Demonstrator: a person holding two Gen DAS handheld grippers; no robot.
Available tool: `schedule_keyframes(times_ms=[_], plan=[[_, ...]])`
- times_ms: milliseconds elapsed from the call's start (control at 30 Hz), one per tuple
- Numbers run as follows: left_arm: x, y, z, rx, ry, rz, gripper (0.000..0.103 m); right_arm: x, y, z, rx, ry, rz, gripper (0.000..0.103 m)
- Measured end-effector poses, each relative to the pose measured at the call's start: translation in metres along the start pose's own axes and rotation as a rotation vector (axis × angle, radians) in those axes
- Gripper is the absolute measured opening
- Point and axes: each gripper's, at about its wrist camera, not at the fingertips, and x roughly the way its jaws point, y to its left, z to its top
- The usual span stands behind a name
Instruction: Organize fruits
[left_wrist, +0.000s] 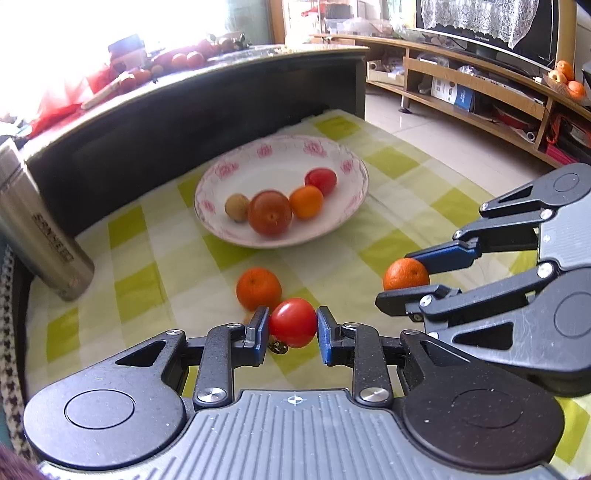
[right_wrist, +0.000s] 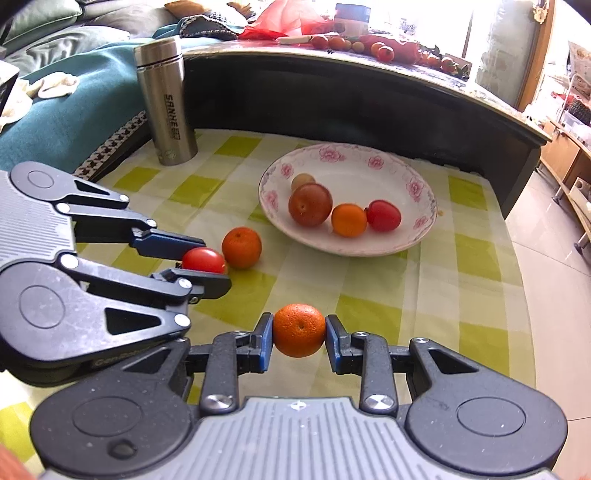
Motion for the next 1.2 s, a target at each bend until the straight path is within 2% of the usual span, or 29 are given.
schedule_keyframes(times_ms=[300,733,967,1200], plan=[[0.012,0.009,0.031,-0.012,-0.042,0.018,0.034,0.008,-0.019,0.027,0.023,-0.038,-0.040,0.035],[0.060,0.032,0.078,-0.042,-0.068,0.045,0.034,0.052,-0.055,0.075,0.039,-0.078,-0.101,0.035],[0.084,0.036,0.093,-0.019,-0.054,0.052,0.033,0.074,-0.070,0.086,0.046,-0.082,-0.119,0.035],[0.101,0.044,0.099,-0.046,-0.042,0.046,0.033,0.088,-0.077,0.092,0.039,-0.091,-0.119,0.036]])
